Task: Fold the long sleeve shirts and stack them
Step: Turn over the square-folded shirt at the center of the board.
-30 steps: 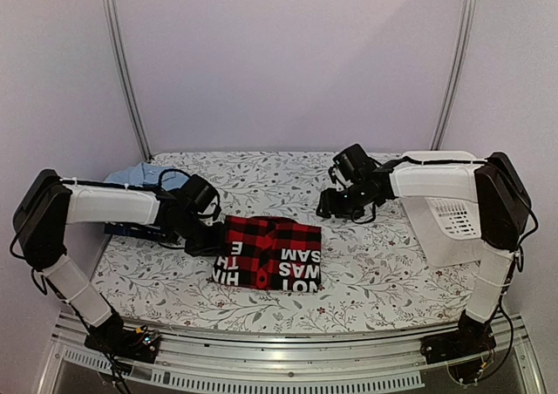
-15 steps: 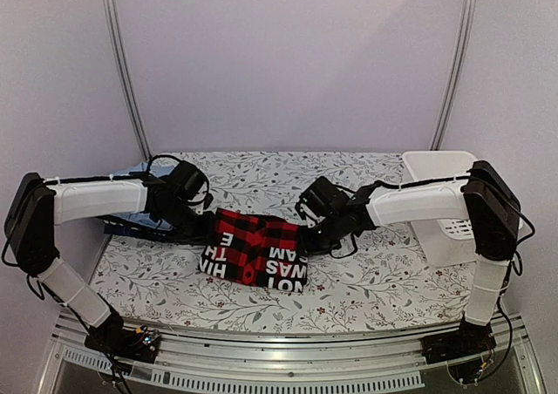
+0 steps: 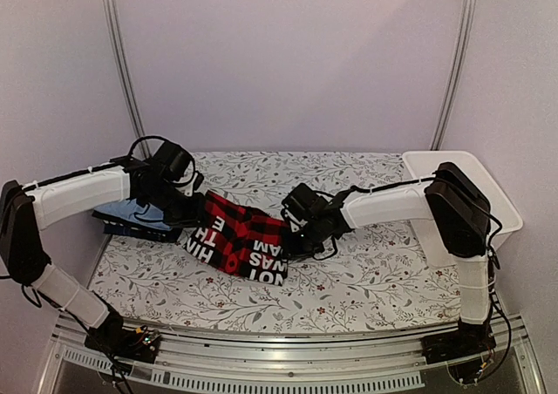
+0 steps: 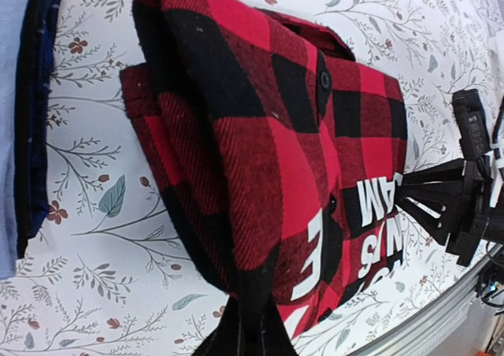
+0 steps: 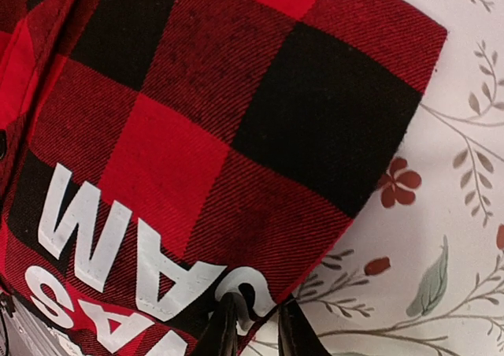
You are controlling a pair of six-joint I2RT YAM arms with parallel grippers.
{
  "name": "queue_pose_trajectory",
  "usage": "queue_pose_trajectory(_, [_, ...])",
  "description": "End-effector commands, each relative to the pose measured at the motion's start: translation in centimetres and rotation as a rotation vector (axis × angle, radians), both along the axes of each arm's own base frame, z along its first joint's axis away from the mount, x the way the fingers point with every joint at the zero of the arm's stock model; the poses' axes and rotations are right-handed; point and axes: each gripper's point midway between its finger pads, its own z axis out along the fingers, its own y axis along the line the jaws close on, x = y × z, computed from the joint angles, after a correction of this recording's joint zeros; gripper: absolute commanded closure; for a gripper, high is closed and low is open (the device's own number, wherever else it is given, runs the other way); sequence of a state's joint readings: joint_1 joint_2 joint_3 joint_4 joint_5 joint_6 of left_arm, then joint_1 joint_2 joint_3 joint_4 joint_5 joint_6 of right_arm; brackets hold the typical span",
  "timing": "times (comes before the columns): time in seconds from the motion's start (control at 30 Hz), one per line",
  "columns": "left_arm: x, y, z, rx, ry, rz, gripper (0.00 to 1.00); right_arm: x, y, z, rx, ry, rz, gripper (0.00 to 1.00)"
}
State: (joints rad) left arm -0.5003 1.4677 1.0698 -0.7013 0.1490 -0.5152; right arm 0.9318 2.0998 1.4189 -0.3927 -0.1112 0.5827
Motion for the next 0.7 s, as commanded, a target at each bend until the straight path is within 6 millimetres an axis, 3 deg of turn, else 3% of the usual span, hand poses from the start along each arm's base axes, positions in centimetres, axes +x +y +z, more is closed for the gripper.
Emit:
queue_pose_trajectory(0.0, [0.9, 0.4, 2.8, -0.025, -0.066, -0.014, 1.00, -0.4, 1.6, -2.4, -0.013, 0.037, 0.030, 0.82])
queue_pose_trajectory(0.3, [2.0, 1.5, 4.9, -0.028, -0.117, -0.022, 1.00, -0.4, 3.6, -4.2, 0.016, 0.068, 0.041, 0.79])
queue_pose_trajectory(0.53, [3.7, 0.6, 8.0, -0.072, -0.180, -0.070, 1.00, 0.4, 7.6, -5.7, 0.119, 0.103, 0.047, 0.79])
queue_pose_trajectory(0.67, [4.3, 0.7, 7.9, -0.066, -0.179, -0.072, 1.00, 1.3, 8.9, -6.3, 0.159, 0.102, 0.027, 0.78])
